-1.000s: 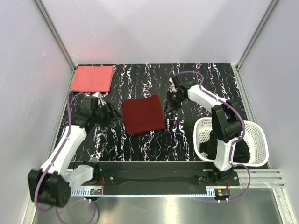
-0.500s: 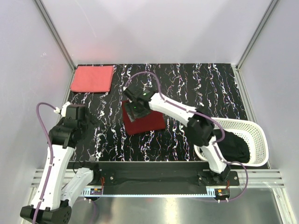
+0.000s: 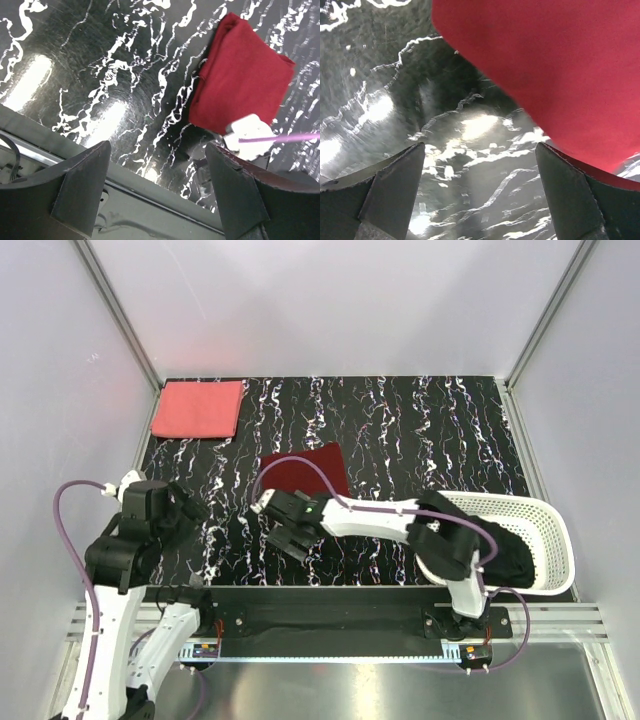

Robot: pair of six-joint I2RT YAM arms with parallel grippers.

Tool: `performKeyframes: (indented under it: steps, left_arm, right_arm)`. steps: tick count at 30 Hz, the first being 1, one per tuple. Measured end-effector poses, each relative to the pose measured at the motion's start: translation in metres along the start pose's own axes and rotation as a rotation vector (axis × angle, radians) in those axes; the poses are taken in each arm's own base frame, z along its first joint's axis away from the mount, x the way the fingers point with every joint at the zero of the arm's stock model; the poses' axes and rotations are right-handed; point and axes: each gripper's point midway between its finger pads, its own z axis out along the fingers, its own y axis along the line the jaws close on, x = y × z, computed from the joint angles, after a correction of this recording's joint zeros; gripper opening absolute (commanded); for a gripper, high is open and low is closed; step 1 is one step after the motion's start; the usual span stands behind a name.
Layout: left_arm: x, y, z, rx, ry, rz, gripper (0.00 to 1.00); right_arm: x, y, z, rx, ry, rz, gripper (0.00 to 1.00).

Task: Fold and stack the t-shirts
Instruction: Neatly place the folded tshirt to the corner

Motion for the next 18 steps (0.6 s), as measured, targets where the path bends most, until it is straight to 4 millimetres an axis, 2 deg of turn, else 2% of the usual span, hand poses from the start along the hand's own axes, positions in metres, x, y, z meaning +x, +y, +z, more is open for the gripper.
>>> performKeyframes:
  steps: [3,7,8,14,18]
  left_arm:
    - [0.002,0.0,-0.004,0.02,0.0,-0.003,0.83]
    - [0.007,0.001,-0.003,0.012,0.02,-0.026,0.95]
    - [0.009,0.002,-0.003,0.007,0.028,-0.039,0.99]
    - [0.022,0.007,0.004,-0.103,0.124,-0.146,0.99]
    - [0.012,-0.006,0.0,-0.126,0.132,-0.22,0.99]
  right_arm:
    - [-0.005,-0.011,-0.015,0.018,-0.114,-0.078,1.0]
    - [-0.022,-0.008,-0.029,0.04,-0.294,-0.244,1.0]
    - [-0.025,-0.004,-0.028,0.043,-0.328,-0.296,1.0]
    - [-0.022,0.017,-0.011,0.054,-0.408,-0.534,1.0]
    - [-0.036,0.017,-0.004,0.098,-0.466,-0.628,0.99]
